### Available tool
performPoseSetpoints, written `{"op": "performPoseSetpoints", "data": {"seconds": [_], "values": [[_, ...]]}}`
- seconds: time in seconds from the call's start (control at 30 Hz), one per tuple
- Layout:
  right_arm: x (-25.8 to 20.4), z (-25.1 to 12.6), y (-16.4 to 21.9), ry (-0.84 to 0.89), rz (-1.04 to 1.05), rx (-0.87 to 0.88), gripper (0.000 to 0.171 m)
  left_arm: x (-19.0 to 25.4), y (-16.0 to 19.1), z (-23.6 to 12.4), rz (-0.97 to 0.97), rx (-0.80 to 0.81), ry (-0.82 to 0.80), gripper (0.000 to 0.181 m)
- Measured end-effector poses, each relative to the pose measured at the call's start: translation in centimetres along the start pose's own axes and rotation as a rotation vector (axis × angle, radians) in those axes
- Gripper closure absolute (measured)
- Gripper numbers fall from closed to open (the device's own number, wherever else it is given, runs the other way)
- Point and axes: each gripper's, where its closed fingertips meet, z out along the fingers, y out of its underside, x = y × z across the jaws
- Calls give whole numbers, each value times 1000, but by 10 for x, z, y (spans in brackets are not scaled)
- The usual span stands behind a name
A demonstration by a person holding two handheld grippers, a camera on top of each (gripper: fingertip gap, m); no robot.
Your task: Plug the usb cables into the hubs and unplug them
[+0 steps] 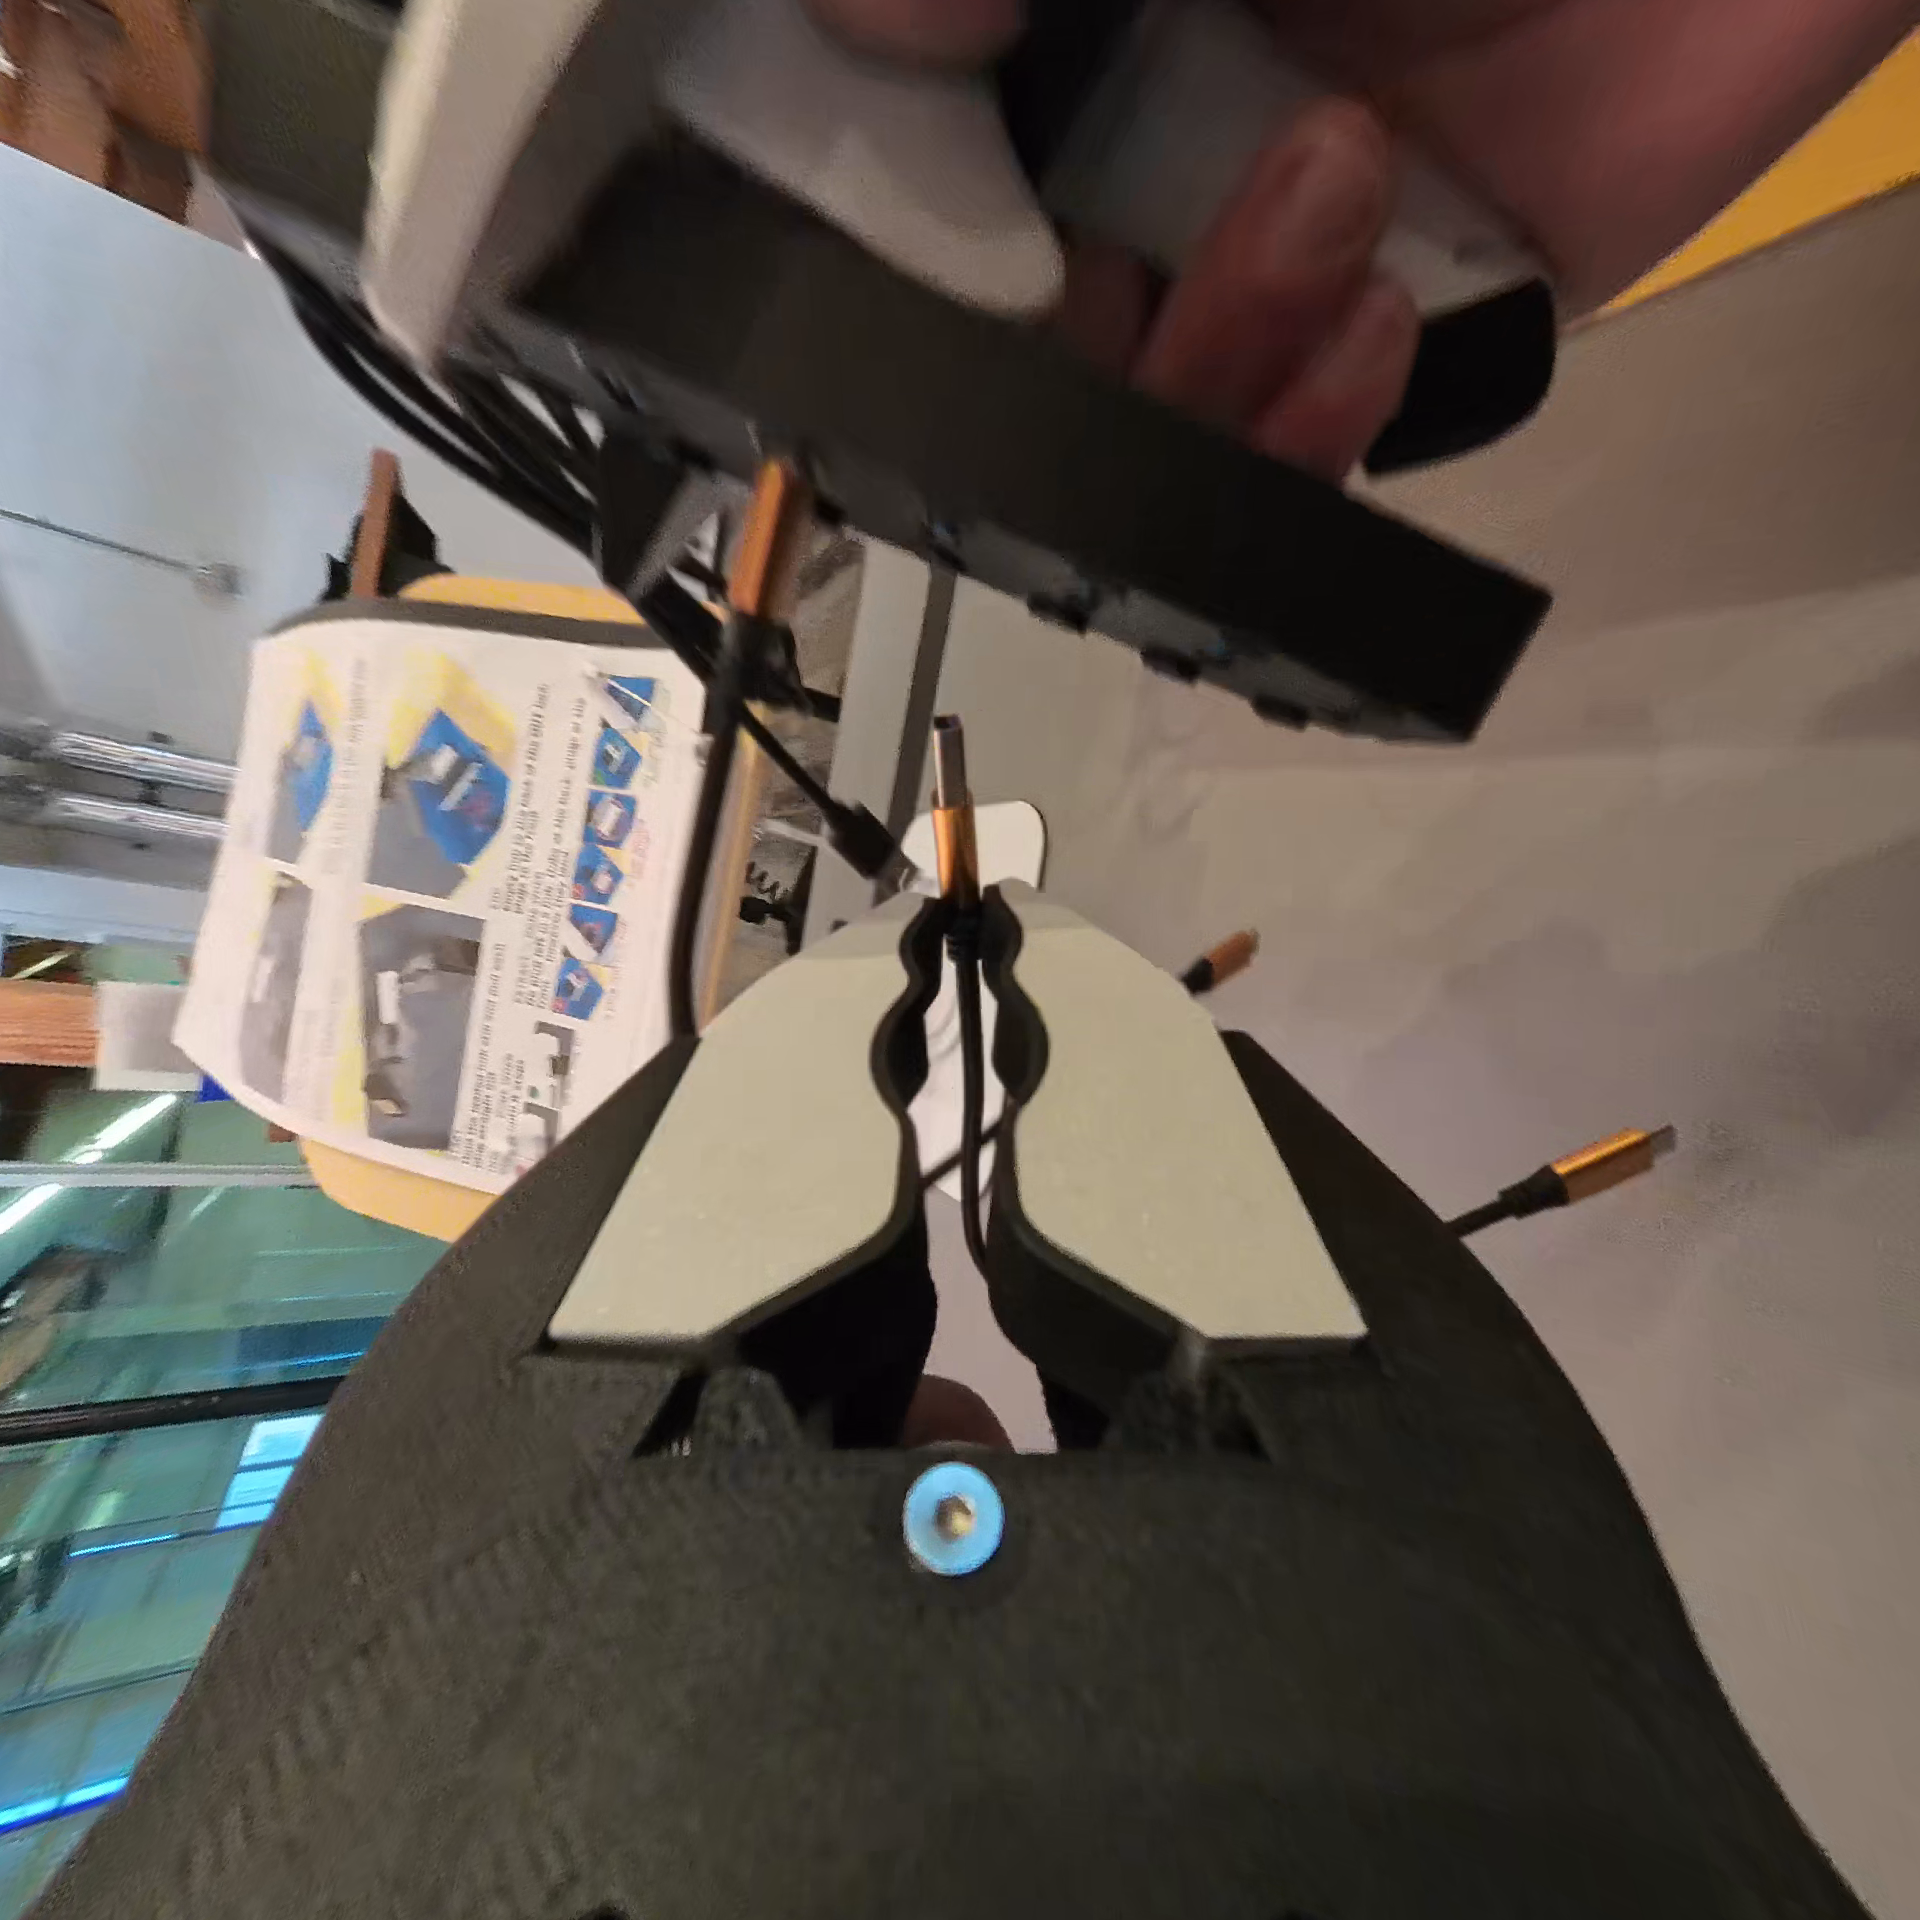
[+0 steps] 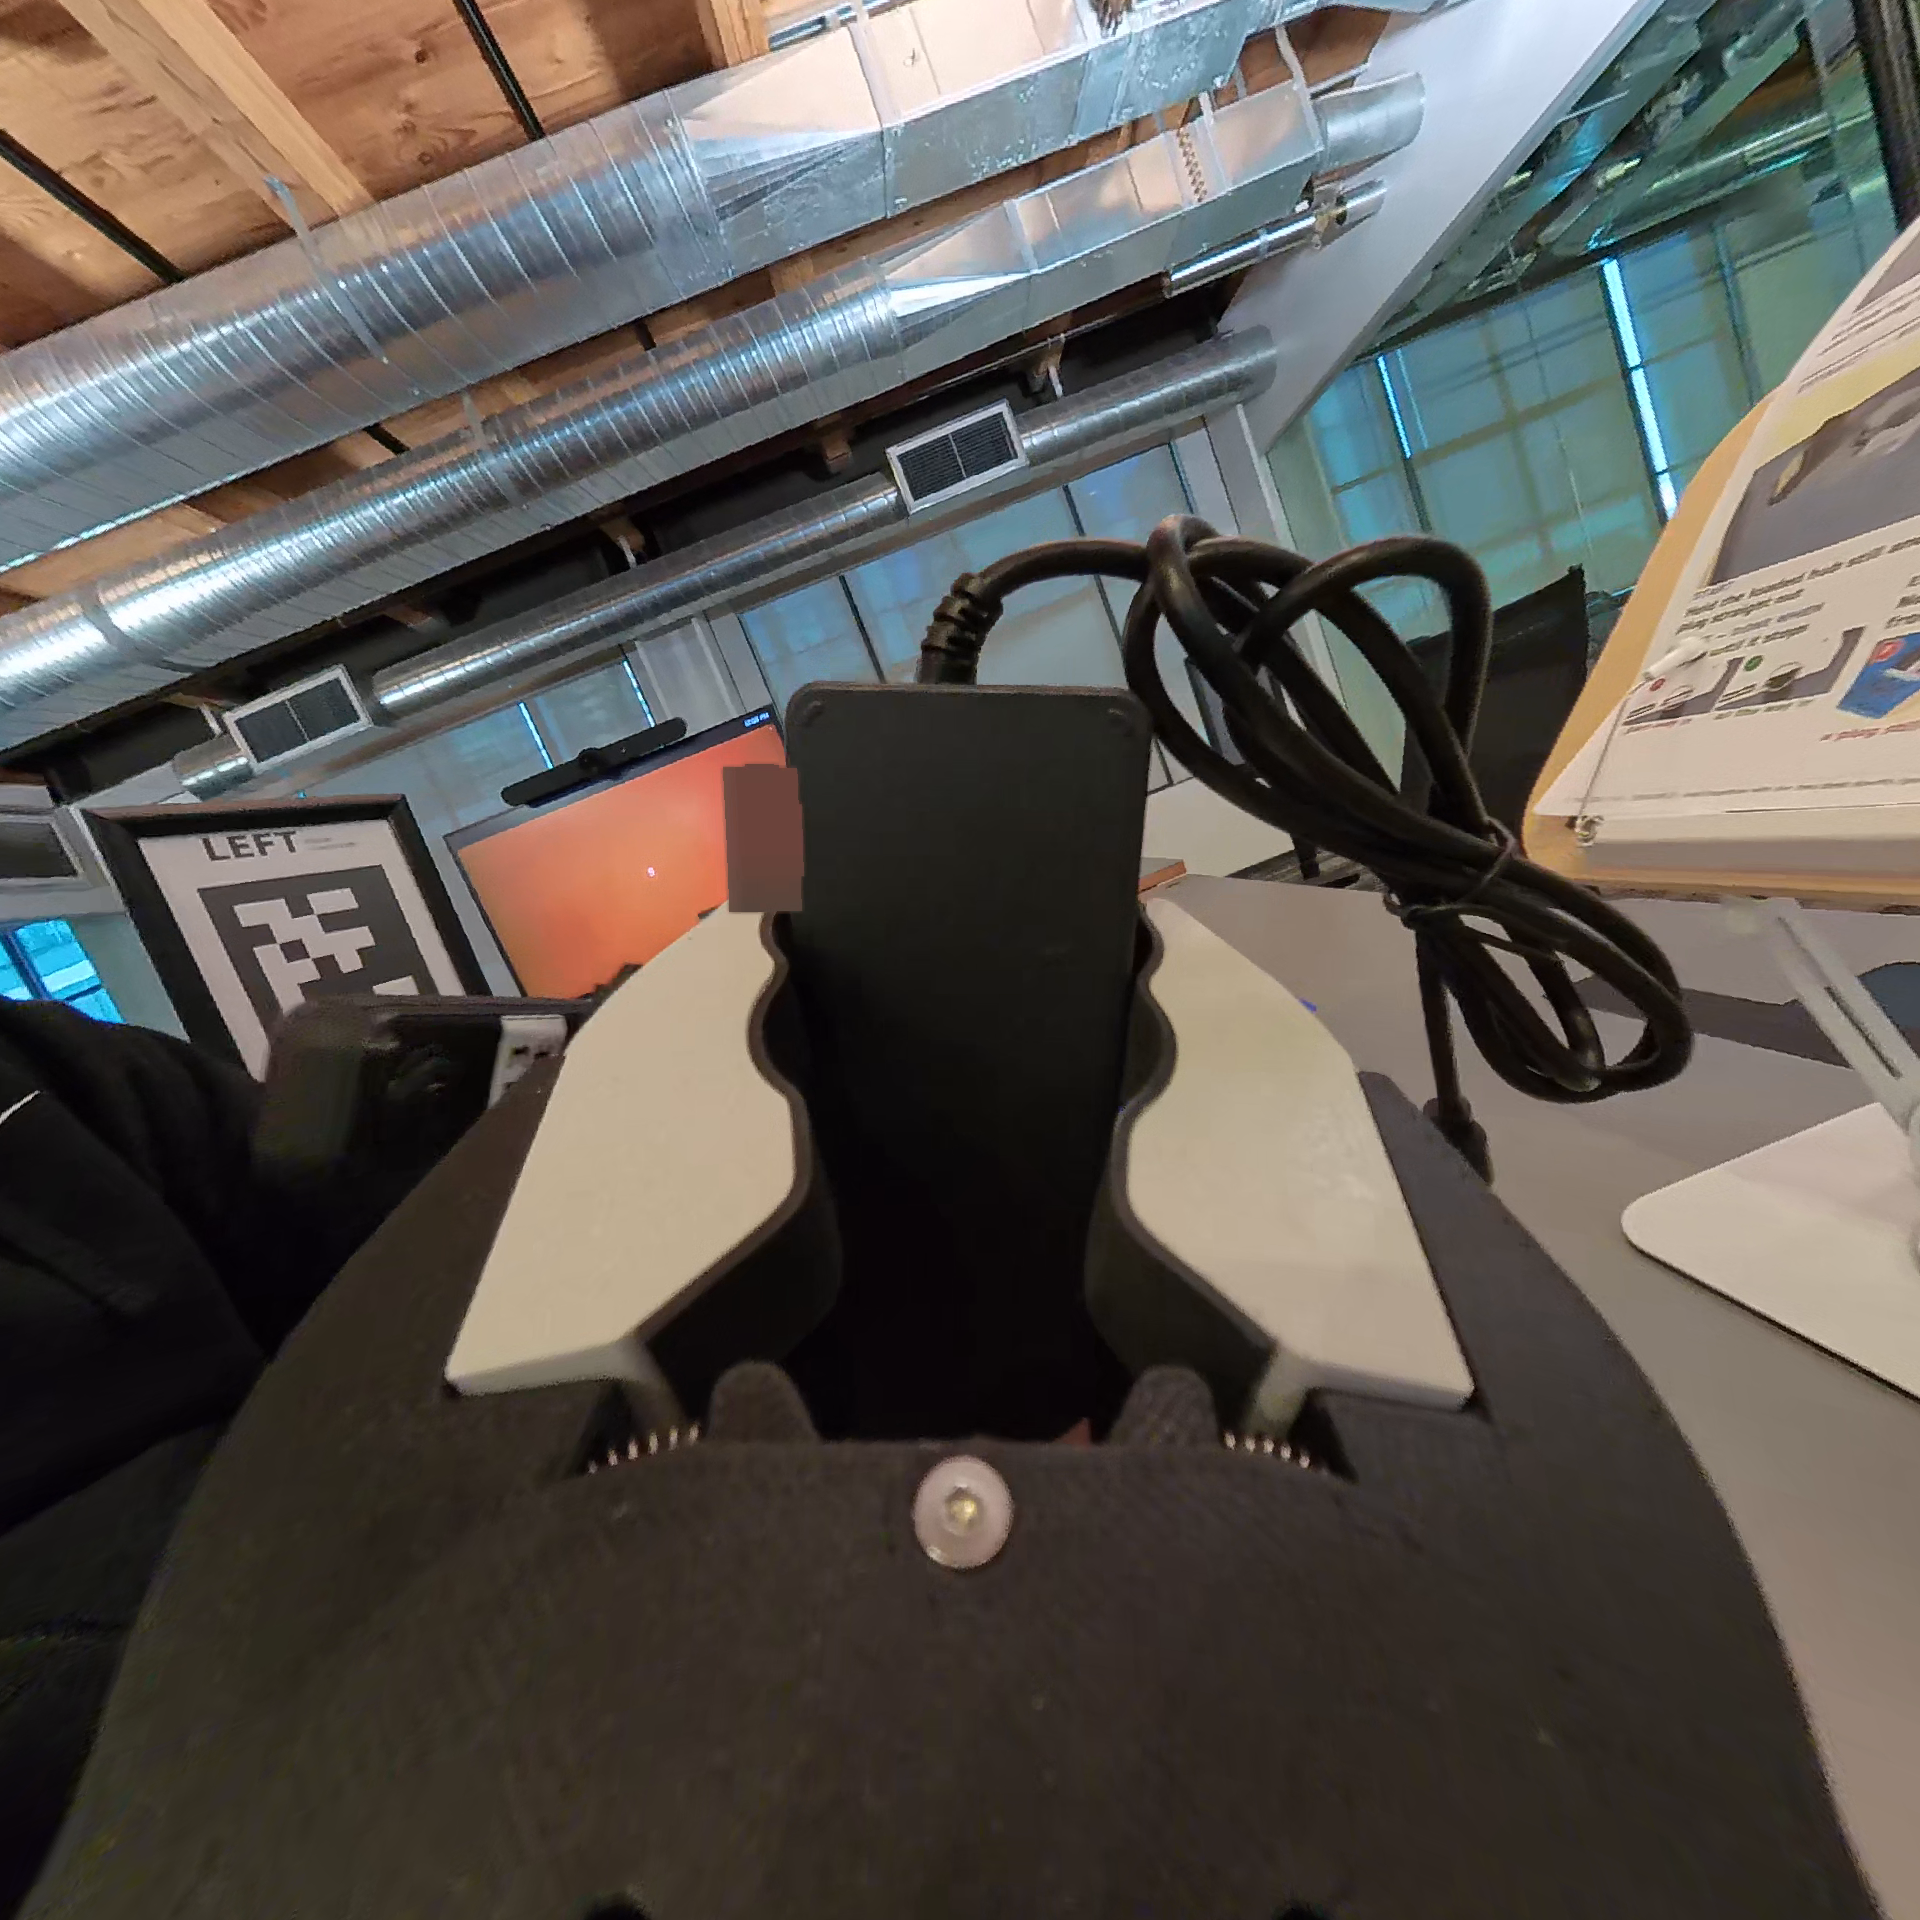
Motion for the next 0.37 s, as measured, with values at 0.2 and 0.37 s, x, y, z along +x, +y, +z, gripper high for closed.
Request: {"op": "performPoseSetpoints", "data": {"seconds": [0.2, 0.37], "values": [[-5, 5, 6, -13, -9, -19, 113, -3, -21, -6, 62, -4, -54, 174], [-4, 3, 6, -19, -12, -16, 113, -3, -23, -9, 77, -20, -43, 174]]}}
